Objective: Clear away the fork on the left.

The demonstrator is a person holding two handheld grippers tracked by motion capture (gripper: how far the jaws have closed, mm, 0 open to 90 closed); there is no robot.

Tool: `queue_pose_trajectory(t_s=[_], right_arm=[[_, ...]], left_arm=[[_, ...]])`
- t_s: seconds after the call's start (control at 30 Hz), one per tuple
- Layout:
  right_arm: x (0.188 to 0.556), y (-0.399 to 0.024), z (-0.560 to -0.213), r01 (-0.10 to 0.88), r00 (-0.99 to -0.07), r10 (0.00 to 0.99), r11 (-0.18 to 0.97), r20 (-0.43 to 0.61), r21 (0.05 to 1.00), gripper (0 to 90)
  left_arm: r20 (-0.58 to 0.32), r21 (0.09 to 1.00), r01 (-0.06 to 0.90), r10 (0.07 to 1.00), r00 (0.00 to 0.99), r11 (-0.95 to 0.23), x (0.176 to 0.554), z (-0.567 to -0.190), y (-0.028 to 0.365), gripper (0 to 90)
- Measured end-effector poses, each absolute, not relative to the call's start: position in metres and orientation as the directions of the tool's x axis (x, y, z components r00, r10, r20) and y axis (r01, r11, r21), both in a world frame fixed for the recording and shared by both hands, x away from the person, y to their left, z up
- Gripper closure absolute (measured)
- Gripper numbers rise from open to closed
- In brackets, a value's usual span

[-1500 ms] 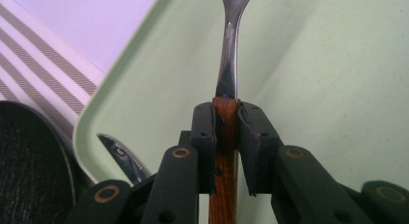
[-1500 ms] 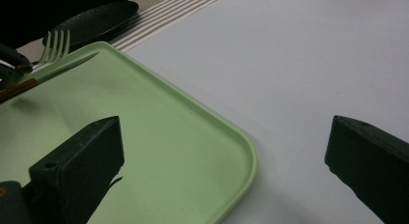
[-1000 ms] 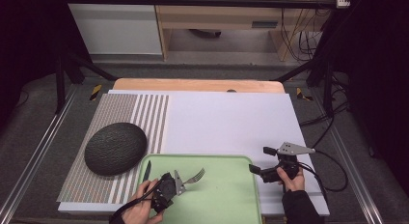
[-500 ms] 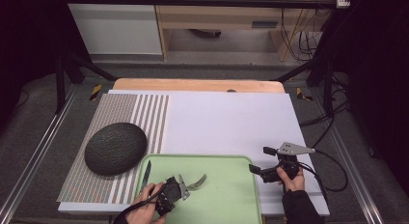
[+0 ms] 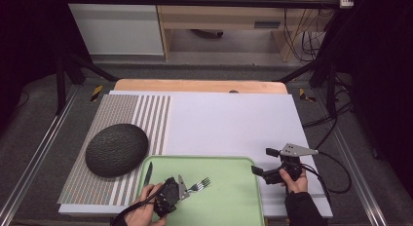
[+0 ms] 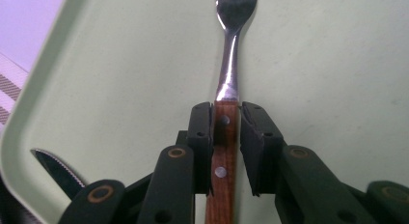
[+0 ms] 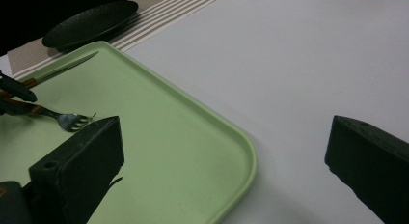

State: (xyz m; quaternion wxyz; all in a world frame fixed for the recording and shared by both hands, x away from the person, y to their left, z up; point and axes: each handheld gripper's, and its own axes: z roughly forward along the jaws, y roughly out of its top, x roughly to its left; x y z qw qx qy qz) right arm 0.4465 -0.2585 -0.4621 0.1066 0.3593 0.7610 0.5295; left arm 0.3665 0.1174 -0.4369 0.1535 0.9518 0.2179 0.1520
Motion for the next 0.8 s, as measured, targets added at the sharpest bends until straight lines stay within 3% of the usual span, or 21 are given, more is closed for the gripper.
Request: queue_pose_trajectory(t_s=[0.8], right_arm=[[0.447, -0.258, -0.462, 0.434, -0.719, 0.66, 0.185, 0.216, 0.881, 0.7]], left_arm=[[0.023, 0.514, 0.349, 0.42, 0.907, -0.783, 0.379, -0.435, 0.117, 89.5]])
